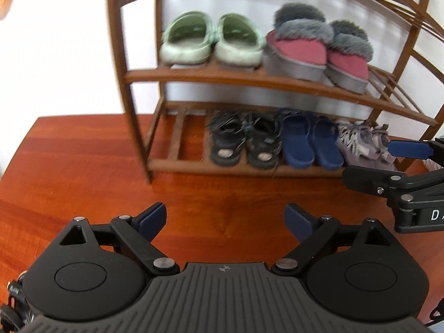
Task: Organize scattered shoes
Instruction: 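Open both tools and withdraw them from the rack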
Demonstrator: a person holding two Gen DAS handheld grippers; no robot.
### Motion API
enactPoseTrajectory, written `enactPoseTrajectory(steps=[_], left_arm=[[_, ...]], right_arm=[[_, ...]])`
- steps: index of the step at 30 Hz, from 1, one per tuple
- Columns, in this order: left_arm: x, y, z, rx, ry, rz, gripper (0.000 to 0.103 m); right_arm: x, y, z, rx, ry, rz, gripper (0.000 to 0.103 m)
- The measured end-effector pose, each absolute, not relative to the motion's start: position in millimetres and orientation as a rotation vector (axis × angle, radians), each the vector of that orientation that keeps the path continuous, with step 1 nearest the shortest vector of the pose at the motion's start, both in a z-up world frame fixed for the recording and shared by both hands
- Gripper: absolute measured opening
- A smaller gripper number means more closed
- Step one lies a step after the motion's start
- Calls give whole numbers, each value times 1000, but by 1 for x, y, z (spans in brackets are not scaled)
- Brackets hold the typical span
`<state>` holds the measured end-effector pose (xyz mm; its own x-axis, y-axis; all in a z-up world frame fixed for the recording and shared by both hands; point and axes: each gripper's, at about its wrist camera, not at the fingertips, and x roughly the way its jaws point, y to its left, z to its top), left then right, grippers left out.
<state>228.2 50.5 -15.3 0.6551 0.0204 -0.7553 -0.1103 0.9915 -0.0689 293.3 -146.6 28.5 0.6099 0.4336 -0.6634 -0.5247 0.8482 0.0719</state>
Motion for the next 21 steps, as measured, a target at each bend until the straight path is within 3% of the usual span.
enactPoseTrajectory(steps=[21], left_arm=[[123,186,-38,-172,899,181,93]], right_arm=[[240,-82,-3,-118,816,521,102]])
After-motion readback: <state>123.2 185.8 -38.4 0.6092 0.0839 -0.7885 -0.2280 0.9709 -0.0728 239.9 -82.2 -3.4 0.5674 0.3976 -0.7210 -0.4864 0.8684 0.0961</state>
